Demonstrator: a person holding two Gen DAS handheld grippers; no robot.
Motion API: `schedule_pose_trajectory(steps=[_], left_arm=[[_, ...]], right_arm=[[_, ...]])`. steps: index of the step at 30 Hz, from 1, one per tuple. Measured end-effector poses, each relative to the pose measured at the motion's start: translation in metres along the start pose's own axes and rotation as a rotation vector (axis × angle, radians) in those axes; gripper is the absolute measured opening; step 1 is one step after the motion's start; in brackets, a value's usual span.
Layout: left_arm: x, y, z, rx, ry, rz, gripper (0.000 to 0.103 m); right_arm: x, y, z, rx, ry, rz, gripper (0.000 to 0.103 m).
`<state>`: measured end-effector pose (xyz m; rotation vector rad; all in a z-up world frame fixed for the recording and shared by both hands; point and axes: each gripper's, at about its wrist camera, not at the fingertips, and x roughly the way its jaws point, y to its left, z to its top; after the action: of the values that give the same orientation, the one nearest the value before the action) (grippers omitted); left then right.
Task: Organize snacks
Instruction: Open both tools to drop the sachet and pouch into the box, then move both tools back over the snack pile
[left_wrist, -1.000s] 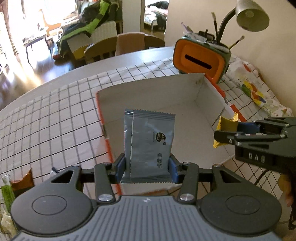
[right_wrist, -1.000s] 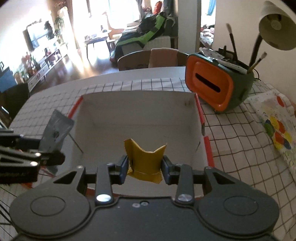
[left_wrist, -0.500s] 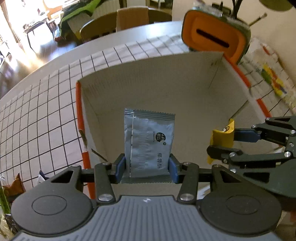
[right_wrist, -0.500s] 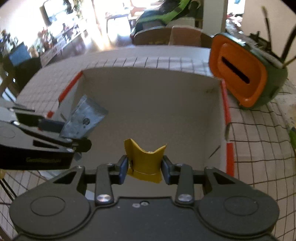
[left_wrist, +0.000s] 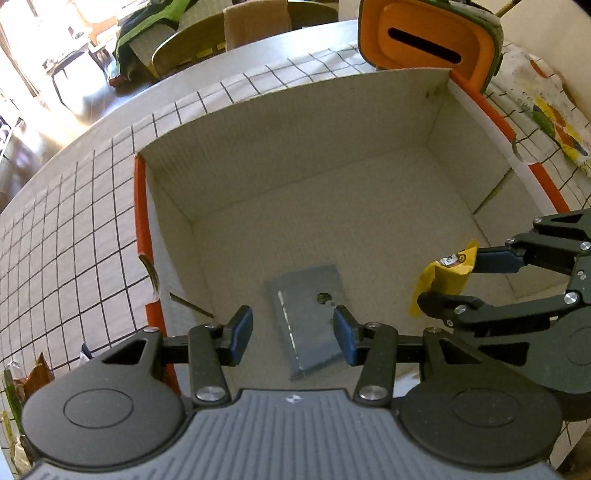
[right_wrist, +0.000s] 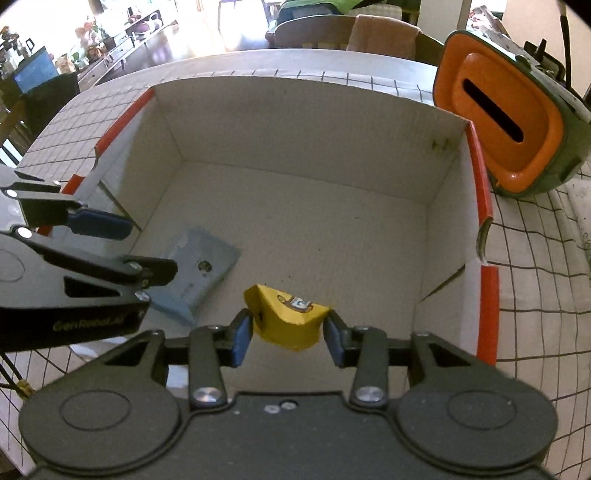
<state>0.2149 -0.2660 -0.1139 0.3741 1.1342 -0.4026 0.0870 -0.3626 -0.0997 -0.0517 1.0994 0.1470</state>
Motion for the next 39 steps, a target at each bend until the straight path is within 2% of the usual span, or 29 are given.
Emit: schedule_pose_trajectory(steps=[11,16,26,28,35,39], left_arm=[[-0.028,0.019,-0.013,-0.047,-0.075,-0.029,0.050],[-0.047,0.024,-0.018,-0.063,-0.117,-0.038,0.050],[-0.093,0.034,-0.040,-0.058,-0.219,-0.059,0.051],[-0.101,0.038,-0.046,-0.065,-0.235,-0.067,0.051],[-0.132,0.058,-0.076,-0.095,-0.285,-0.078,0.053],[-0.147,0.073,-0.095,-0.120,-0.313,-0.056,0.053]], right_arm=[[-0.026,-0.009,-0.005,0.027,-0.075,0.028,0.052],[-0.047,-0.008,-0.008,0.045,-0.125,0.051,0.060],[-0.092,0.016,-0.017,0.019,-0.247,0.050,0.071],[-0.100,0.024,-0.021,0.019,-0.264,0.046,0.076],[-0.121,0.048,-0.026,0.009,-0.330,0.068,0.084],[-0.130,0.066,-0.026,-0.003,-0.365,0.080,0.086]])
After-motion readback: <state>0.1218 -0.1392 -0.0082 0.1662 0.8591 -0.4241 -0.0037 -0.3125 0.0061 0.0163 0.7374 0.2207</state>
